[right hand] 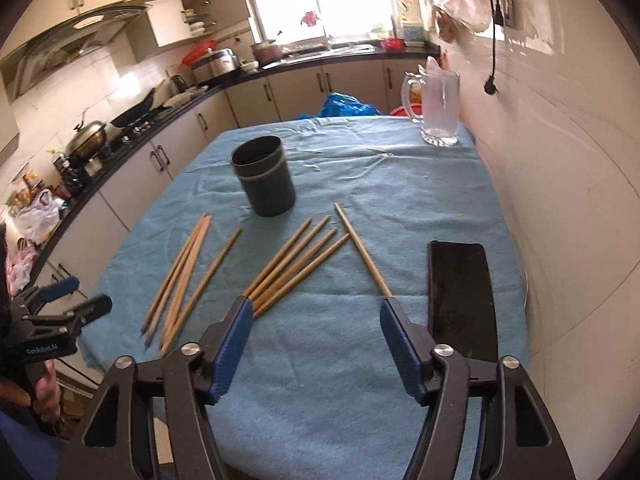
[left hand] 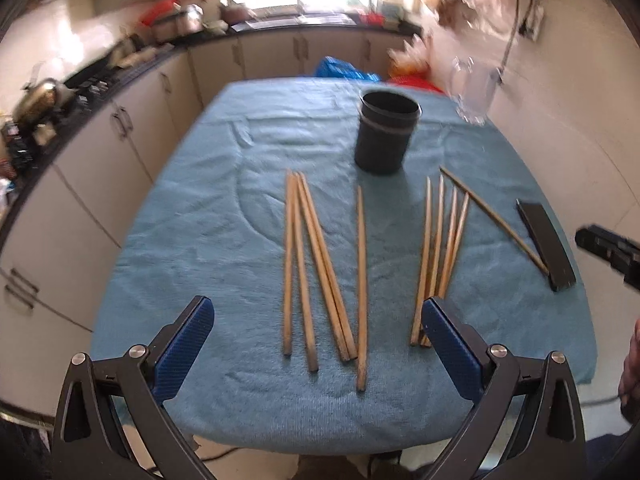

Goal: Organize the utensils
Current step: 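Close the right gripper on one chopstick while the left gripper grasps another, then lift the held chopsticks upright and carry both toward the black holder cup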

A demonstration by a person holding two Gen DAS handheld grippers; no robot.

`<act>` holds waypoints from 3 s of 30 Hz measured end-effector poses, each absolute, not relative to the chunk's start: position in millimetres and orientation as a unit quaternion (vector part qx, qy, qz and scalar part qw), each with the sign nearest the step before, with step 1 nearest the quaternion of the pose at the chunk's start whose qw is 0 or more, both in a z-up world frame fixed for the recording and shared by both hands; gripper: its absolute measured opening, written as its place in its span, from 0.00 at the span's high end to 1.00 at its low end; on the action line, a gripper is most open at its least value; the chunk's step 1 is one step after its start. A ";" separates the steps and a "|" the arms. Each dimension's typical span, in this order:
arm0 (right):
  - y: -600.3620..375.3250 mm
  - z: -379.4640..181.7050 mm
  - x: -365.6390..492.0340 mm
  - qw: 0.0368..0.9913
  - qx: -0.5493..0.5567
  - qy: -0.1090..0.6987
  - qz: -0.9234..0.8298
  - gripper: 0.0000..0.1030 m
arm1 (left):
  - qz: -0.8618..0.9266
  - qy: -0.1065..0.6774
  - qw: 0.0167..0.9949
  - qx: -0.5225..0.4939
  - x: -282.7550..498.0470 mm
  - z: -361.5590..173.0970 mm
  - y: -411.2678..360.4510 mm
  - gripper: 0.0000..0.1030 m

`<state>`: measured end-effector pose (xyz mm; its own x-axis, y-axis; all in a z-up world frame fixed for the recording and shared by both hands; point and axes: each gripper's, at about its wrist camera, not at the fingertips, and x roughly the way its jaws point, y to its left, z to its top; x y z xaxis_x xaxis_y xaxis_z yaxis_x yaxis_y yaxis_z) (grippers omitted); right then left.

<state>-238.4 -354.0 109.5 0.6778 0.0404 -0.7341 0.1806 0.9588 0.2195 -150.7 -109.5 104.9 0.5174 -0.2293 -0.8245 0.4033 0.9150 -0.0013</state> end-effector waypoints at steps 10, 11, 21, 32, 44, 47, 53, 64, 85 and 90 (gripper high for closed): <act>-388.7 103.3 -197.1 0.874 0.201 0.439 -0.050 0.51 | -0.267 0.526 0.801 0.099 -77.2 73.0 -154.1 0.22; -392.5 103.0 -191.0 0.871 0.205 0.443 -0.048 0.52 | -0.268 0.530 0.799 0.098 -72.1 69.8 -155.7 0.25; -418.0 74.4 -103.5 0.836 0.204 0.509 -0.023 0.65 | -0.266 0.591 0.755 0.094 -20.8 30.9 -177.3 0.55; -426.5 20.2 -31.8 0.792 0.206 0.574 -0.017 0.70 | -0.267 0.593 0.746 0.143 -13.2 12.8 -196.9 0.55; -417.5 -3.2 -6.6 0.770 0.146 0.621 -0.030 0.90 | -0.257 0.573 0.757 0.182 -9.0 11.4 -219.9 0.64; -417.7 -3.2 -4.8 0.770 0.141 0.622 -0.032 0.92 | -0.250 0.568 0.762 0.182 -7.4 12.5 -225.6 0.91; -419.3 15.5 -23.5 0.789 0.165 0.591 -0.039 0.93 | -0.270 0.564 0.771 0.123 -7.5 29.0 -216.2 0.93; -393.2 121.7 -98.9 0.873 0.182 0.452 -0.019 0.93 | -0.295 0.492 0.817 0.058 -31.3 101.8 -173.4 0.94; -384.1 163.8 -159.6 0.907 0.190 0.376 -0.013 0.93 | -0.288 0.427 0.856 0.033 -63.4 161.2 -146.4 0.94; -384.9 166.7 -161.6 0.909 0.191 0.369 -0.013 0.93 | -0.289 0.421 0.859 0.031 -63.4 165.8 -146.3 0.94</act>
<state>-161.6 -384.9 166.7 0.7268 0.1179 -0.6767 0.1643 0.9267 0.3379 -63.4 -146.3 165.8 0.4791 -0.4700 -0.7413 0.5222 0.8314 -0.1897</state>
